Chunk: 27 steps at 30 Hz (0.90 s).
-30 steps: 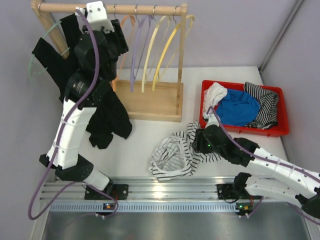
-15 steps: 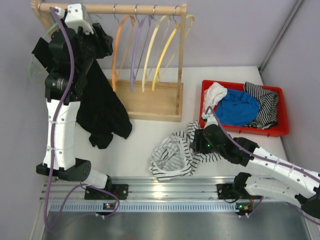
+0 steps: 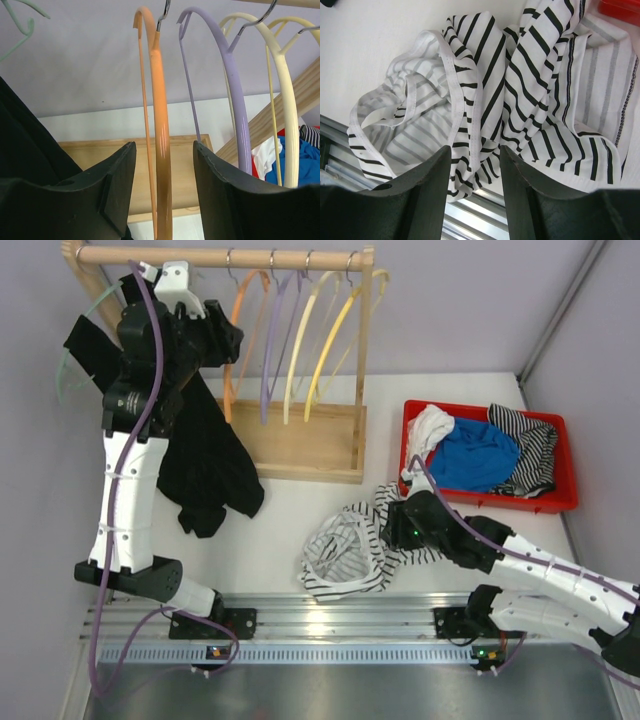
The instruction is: Place the tank top on the hanger
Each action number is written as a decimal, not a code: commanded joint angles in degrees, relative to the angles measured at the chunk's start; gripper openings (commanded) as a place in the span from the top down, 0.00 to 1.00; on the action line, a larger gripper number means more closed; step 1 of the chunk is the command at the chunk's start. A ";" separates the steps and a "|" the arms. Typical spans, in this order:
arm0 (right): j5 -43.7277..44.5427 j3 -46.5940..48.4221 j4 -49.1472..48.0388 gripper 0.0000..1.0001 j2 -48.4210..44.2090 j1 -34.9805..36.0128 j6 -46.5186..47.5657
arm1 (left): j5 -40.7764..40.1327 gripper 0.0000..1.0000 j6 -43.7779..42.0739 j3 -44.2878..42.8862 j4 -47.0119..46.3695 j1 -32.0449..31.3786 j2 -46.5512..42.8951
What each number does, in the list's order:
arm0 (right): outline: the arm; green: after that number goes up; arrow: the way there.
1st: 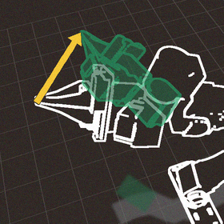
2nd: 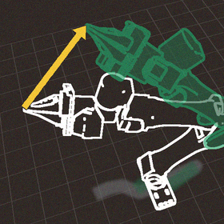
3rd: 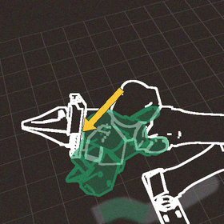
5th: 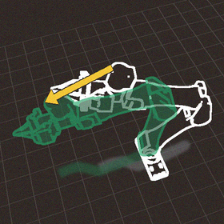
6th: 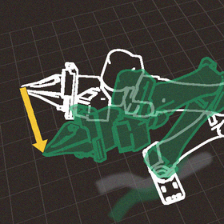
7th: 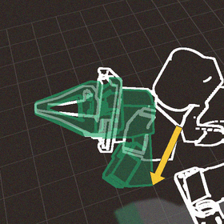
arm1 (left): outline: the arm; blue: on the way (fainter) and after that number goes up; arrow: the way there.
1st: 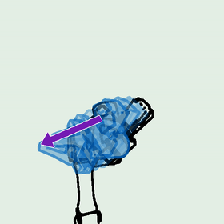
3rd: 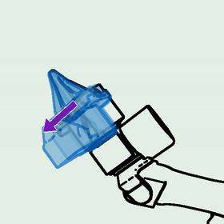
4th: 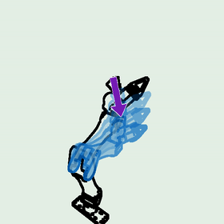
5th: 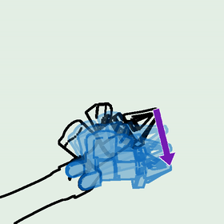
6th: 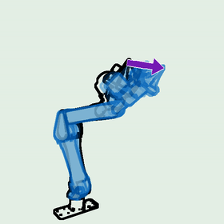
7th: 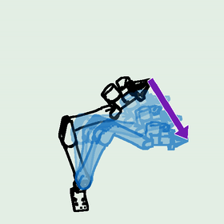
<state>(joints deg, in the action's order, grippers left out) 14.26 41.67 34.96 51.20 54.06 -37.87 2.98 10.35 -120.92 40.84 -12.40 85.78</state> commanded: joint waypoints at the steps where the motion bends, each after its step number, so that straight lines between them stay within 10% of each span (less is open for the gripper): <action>1: -0.37 -0.19 -2.18 0.56 0.21 -0.98 0.43 | 1.06 0.46 -0.77 0.25 -0.94 0.36 0.09; 27: -1.08 -0.89 -2.53 0.56 0.04 -0.98 0.60 | -2.19 0.55 -4.37 1.48 1.26 0.27 0.97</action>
<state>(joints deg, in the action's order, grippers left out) 13.17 40.12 33.89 51.29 53.91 -37.87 1.65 7.29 -119.02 41.74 -12.40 86.17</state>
